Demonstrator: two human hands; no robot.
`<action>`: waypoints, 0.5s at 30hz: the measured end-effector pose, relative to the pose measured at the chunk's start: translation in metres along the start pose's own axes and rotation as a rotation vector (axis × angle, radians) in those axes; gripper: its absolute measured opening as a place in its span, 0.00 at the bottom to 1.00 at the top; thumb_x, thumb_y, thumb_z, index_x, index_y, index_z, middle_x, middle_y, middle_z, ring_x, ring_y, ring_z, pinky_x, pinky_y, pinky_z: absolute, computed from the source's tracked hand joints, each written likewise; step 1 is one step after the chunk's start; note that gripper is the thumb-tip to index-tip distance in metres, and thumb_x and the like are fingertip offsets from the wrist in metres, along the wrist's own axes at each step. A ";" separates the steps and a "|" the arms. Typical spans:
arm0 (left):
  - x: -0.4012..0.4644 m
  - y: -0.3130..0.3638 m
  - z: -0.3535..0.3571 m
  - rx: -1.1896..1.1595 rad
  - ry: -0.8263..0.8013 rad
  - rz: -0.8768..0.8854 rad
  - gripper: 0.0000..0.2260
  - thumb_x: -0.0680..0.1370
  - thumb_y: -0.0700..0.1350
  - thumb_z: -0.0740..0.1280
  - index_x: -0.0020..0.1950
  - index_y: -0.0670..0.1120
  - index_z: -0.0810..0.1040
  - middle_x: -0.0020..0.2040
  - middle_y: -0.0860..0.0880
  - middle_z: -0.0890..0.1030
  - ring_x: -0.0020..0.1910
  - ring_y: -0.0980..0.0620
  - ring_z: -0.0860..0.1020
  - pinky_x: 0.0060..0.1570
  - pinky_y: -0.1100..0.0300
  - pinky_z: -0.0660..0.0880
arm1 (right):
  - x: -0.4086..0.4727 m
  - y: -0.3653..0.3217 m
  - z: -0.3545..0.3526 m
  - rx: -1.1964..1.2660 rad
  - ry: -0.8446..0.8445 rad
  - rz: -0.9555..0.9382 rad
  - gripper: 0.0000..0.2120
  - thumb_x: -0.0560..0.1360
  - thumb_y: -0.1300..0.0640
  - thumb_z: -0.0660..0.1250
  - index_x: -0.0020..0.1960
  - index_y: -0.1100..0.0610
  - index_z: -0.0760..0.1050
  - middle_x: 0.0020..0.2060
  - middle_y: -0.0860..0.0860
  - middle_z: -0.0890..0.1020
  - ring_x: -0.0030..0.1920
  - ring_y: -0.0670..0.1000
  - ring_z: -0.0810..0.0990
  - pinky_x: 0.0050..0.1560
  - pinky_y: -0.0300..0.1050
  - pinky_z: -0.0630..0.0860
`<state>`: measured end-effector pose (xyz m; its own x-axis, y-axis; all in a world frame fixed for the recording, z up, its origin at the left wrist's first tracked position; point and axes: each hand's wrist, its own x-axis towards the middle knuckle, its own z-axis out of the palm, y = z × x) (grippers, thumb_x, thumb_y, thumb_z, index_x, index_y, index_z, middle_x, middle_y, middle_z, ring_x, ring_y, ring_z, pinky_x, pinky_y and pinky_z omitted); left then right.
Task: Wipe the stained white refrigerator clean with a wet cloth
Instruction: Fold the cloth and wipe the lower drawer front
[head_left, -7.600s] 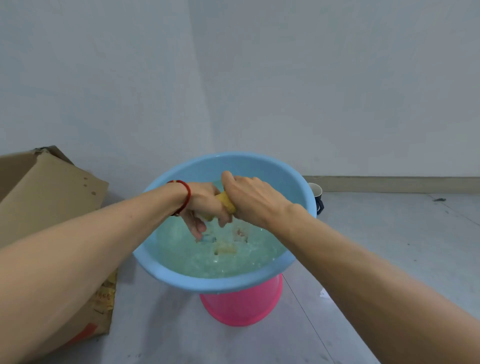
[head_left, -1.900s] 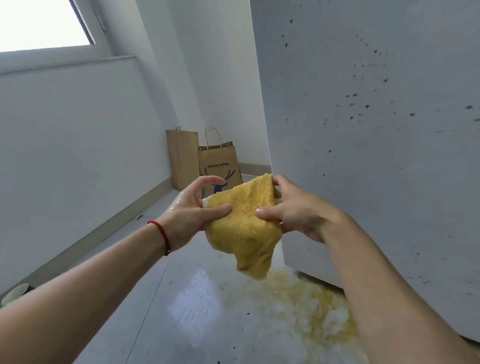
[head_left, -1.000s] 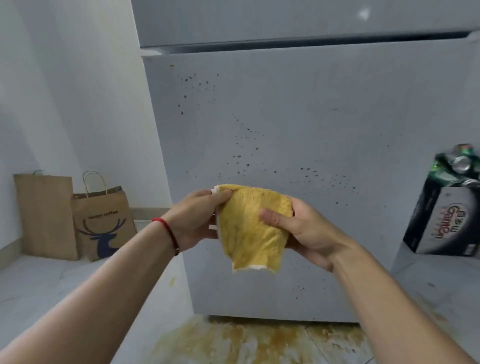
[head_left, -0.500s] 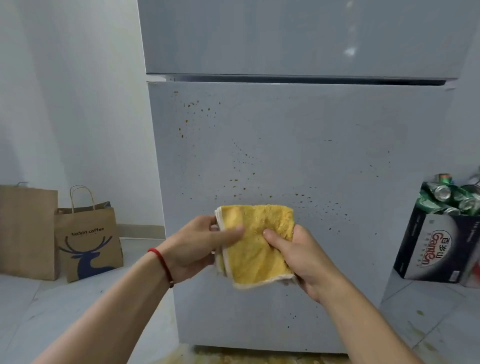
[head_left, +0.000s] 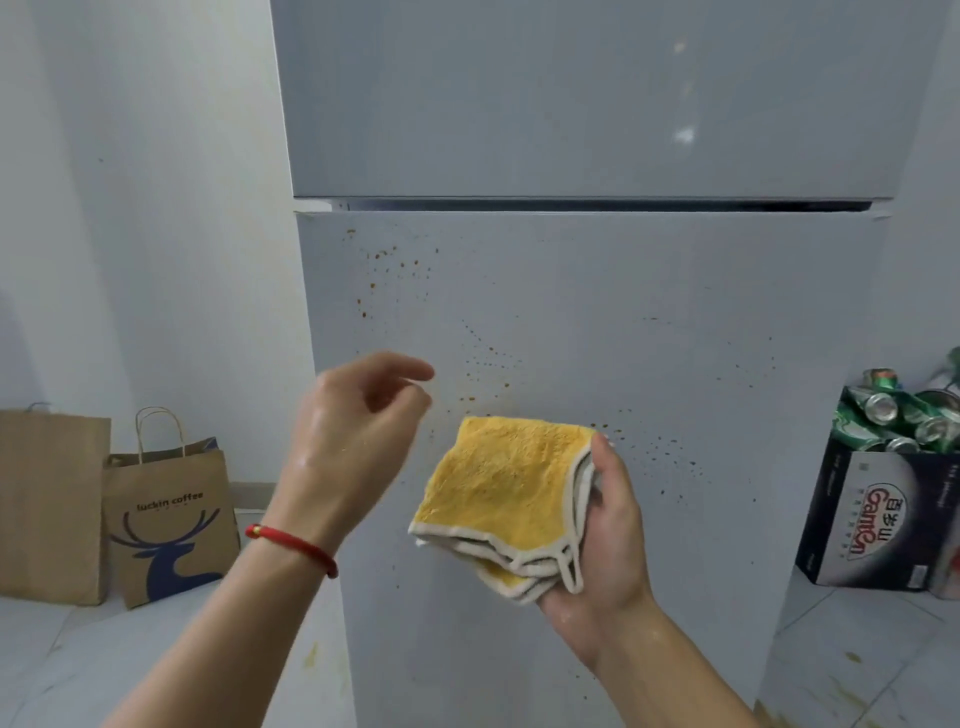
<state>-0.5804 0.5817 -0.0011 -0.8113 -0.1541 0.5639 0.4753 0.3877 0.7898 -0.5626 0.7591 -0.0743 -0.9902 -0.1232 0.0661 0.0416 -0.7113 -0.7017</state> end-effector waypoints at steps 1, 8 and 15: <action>0.002 -0.004 -0.005 0.044 0.038 0.007 0.09 0.75 0.40 0.68 0.48 0.52 0.86 0.39 0.52 0.85 0.37 0.57 0.80 0.38 0.66 0.76 | 0.002 -0.003 0.002 -0.020 0.007 -0.041 0.33 0.81 0.33 0.53 0.66 0.56 0.82 0.62 0.62 0.83 0.63 0.67 0.82 0.66 0.76 0.72; 0.010 -0.027 -0.022 0.028 0.169 0.049 0.11 0.77 0.41 0.69 0.52 0.57 0.84 0.50 0.61 0.80 0.50 0.47 0.81 0.47 0.54 0.77 | 0.007 -0.003 0.050 -0.267 0.000 -0.480 0.24 0.81 0.38 0.61 0.73 0.46 0.74 0.67 0.49 0.82 0.64 0.52 0.82 0.71 0.60 0.74; 0.065 -0.019 -0.034 -0.116 0.222 0.085 0.18 0.77 0.53 0.64 0.67 0.59 0.76 0.65 0.59 0.74 0.68 0.51 0.71 0.69 0.44 0.71 | 0.104 -0.004 0.083 -1.551 -0.096 -1.159 0.29 0.87 0.43 0.48 0.85 0.45 0.43 0.84 0.44 0.43 0.84 0.49 0.40 0.81 0.68 0.45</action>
<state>-0.6306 0.5330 0.0287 -0.6784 -0.3255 0.6587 0.5848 0.3034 0.7523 -0.6550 0.6916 -0.0055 -0.4335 -0.1861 0.8817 -0.7148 0.6668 -0.2107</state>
